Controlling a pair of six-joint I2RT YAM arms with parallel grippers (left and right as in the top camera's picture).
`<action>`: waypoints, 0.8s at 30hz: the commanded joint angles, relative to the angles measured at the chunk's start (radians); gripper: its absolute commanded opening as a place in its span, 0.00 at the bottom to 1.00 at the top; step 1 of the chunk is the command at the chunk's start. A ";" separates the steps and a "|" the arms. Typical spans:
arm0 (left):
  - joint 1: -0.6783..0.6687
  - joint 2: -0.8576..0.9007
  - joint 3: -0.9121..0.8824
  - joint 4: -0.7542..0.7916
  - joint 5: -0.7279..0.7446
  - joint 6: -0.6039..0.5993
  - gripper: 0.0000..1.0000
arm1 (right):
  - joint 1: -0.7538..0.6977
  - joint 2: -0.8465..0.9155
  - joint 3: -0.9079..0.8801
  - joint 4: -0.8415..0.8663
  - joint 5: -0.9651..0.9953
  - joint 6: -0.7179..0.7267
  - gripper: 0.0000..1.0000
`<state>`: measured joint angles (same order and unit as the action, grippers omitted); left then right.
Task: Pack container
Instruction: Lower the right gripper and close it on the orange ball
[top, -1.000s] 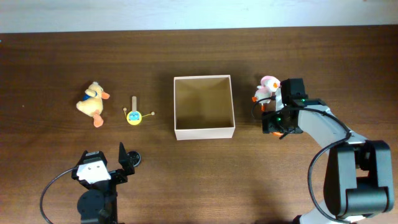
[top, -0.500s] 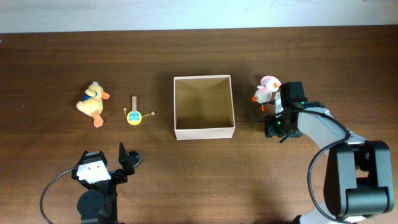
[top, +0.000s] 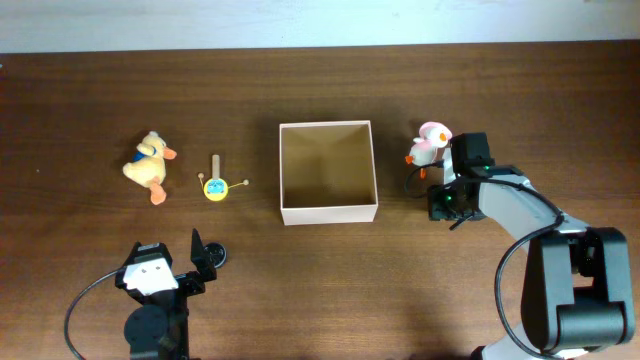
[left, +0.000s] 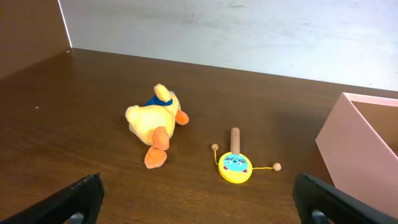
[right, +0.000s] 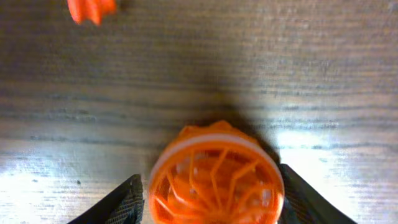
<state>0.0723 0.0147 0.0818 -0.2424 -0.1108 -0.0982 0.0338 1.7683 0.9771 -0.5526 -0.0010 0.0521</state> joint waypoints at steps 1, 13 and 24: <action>-0.004 -0.010 -0.006 0.003 0.010 0.009 0.99 | 0.005 0.006 -0.022 0.018 -0.018 0.005 0.57; -0.004 -0.010 -0.006 0.003 0.010 0.009 0.99 | 0.005 0.006 -0.022 0.026 -0.014 0.005 0.44; -0.004 -0.010 -0.006 0.003 0.010 0.009 0.99 | 0.005 0.005 -0.019 0.014 -0.015 0.009 0.39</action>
<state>0.0723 0.0147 0.0818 -0.2424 -0.1108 -0.0982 0.0338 1.7683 0.9718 -0.5262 -0.0021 0.0525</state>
